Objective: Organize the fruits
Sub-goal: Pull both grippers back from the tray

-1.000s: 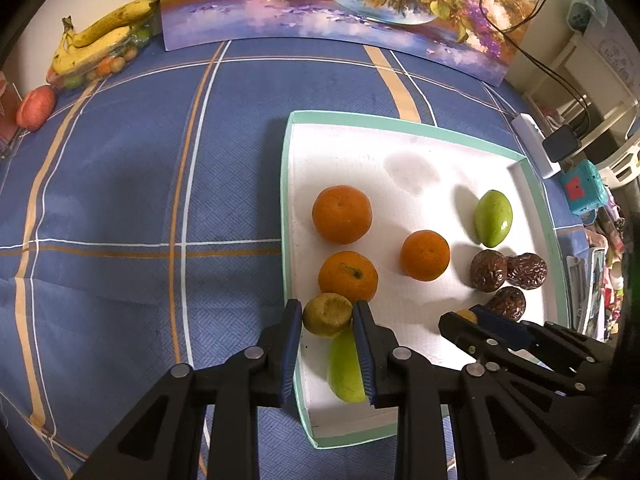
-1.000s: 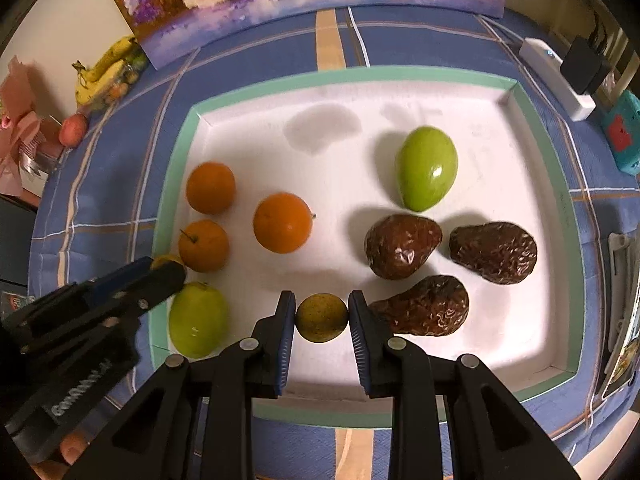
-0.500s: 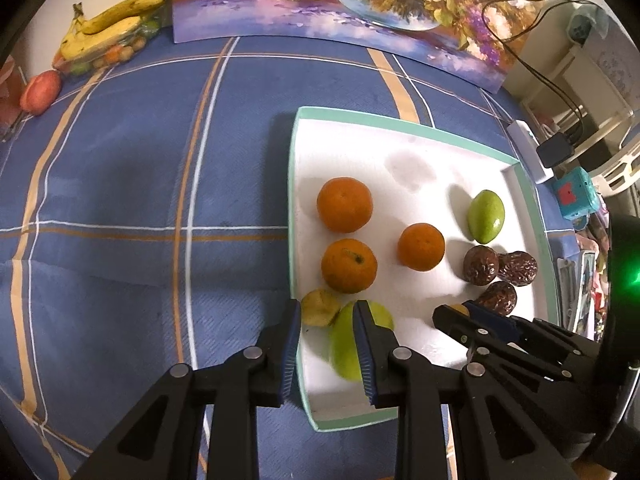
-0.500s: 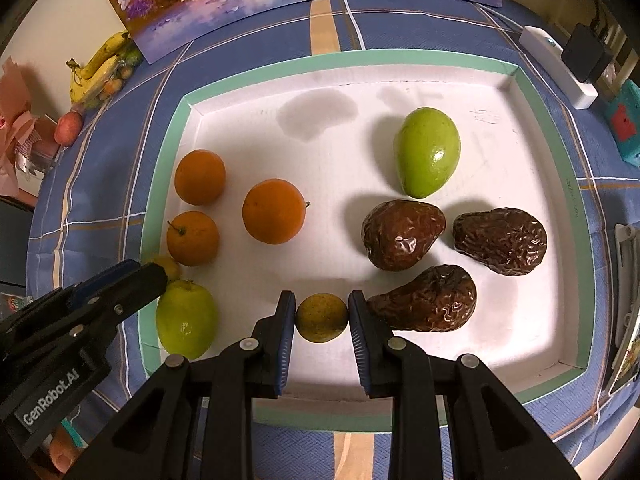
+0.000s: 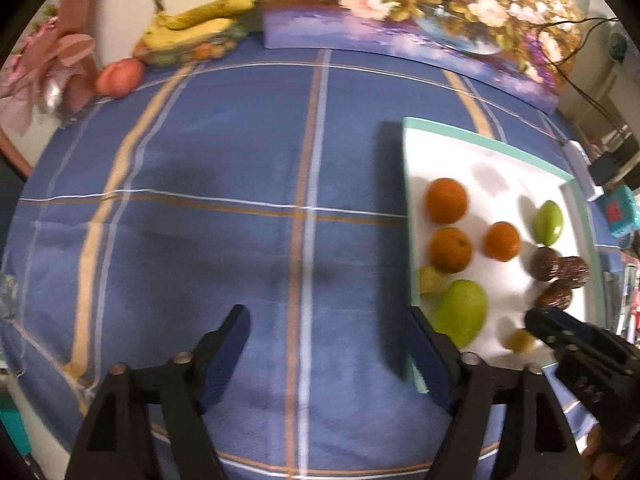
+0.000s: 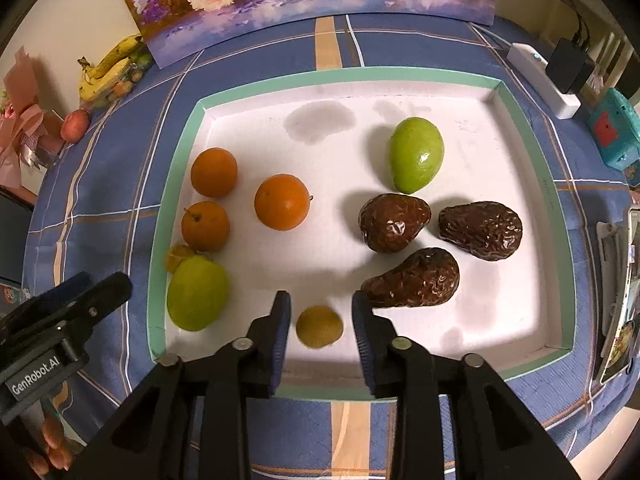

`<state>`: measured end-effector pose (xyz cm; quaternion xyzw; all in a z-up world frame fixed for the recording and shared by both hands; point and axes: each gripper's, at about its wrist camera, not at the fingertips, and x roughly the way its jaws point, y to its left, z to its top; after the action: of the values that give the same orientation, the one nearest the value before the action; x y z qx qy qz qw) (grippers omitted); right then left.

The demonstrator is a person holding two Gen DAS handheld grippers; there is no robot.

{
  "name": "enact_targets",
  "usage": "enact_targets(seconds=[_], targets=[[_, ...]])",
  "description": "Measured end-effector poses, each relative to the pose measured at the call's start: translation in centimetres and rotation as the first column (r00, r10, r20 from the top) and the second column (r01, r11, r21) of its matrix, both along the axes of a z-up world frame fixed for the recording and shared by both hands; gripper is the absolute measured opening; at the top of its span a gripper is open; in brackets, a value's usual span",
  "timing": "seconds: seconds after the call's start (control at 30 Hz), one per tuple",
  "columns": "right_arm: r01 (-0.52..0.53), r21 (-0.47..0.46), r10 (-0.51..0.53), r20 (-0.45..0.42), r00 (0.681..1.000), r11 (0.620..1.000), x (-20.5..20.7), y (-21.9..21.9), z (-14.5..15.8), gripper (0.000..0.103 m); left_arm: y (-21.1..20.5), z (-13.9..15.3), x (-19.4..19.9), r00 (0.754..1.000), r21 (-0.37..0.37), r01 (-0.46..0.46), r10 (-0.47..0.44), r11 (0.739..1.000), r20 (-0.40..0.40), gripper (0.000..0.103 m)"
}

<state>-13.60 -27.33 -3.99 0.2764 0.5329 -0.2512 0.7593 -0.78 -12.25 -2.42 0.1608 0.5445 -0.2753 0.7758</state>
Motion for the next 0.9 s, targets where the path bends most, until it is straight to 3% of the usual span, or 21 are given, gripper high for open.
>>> enact_targets(seconds=[0.07,0.2,0.23,0.33,0.57,0.6,0.63,0.67,0.9], targets=[[0.004,-0.004,-0.004,0.009,1.0,1.0,-0.4,0.3,0.1,0.036,0.9,0.1,0.0,0.999,0.022,-0.021,0.02,1.0,0.034,0.103],[0.004,-0.016,-0.003,0.014,1.0,1.0,-1.3,1.3,0.4,0.036,2.5,0.2,-0.3,0.996,0.04,-0.033,0.029,0.999,0.084,0.103],[0.002,-0.018,-0.002,0.016,1.0,1.0,-1.4,1.4,0.5,0.039,2.9,0.1,-0.5,0.995,0.042,-0.028,0.024,0.999,0.095,0.103],[0.005,-0.023,-0.004,0.032,0.999,1.0,-2.2,2.1,0.7,0.064,4.4,0.2,-0.7,0.993,0.059,-0.028,0.021,0.998,0.116,0.103],[0.008,-0.078,-0.003,0.066,0.998,0.997,-3.1,3.9,1.9,0.076,5.7,1.2,-0.4,0.992,-0.01,-0.054,0.055,0.999,0.114,0.103],[0.011,-0.082,-0.005,0.077,0.997,0.997,-3.3,4.1,2.1,0.081,5.6,1.3,-0.5,0.992,-0.012,-0.053,0.054,0.999,0.117,0.103],[0.014,-0.085,-0.007,0.09,0.996,0.996,-3.5,4.2,2.4,0.094,5.6,1.4,-0.5,0.991,-0.011,-0.052,0.053,0.999,0.121,0.103],[0.015,-0.089,-0.006,0.1,0.995,0.996,-3.7,4.4,2.5,0.096,5.6,1.5,-0.6,0.991,-0.009,-0.052,0.052,0.999,0.122,0.103],[0.028,-0.142,-0.007,0.144,0.989,0.989,-4.0,5.2,4.0,0.097,5.5,2.1,-1.1,0.988,0.007,-0.054,0.052,0.999,0.147,0.103]])
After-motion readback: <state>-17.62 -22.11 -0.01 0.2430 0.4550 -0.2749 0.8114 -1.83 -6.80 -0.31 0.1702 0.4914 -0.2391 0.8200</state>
